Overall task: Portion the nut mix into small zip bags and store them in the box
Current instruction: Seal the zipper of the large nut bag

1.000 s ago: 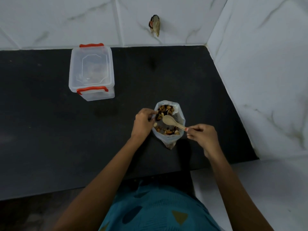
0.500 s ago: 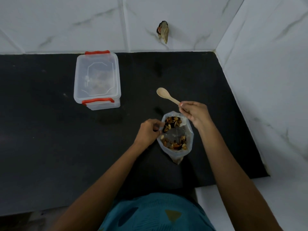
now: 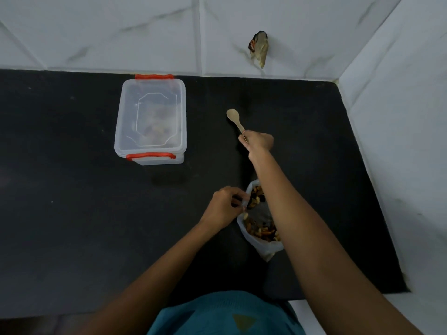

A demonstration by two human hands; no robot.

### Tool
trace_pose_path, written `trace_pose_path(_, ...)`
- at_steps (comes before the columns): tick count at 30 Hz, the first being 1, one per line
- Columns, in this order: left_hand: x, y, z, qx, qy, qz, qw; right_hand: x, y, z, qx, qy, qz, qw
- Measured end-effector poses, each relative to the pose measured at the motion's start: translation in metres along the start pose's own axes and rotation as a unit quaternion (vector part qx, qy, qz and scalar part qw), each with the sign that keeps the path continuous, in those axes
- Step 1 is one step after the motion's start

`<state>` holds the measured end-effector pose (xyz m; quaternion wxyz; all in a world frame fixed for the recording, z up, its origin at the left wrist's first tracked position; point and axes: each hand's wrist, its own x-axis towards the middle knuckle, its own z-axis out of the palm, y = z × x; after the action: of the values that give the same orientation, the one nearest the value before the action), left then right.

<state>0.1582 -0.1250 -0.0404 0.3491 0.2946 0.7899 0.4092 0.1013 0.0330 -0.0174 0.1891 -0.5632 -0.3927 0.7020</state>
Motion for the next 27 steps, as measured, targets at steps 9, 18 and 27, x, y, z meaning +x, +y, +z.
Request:
trace_pose_path(9,-0.001,0.001,0.000,-0.012,0.006,-0.002,1.000,0.007,0.014,0.011,-0.344,-0.001,-0.070,0.936)
trace_pose_path(18,-0.002,0.000,-0.001,-0.010,0.004,0.004,1.000,0.006,0.015,0.012,-0.342,-0.020,-0.070,0.937)
trace_pose_path(27,-0.003,0.001,-0.001,0.008,0.006,0.013,1.000,-0.013,0.005,-0.013,-0.244,-0.050,-0.057,0.967)
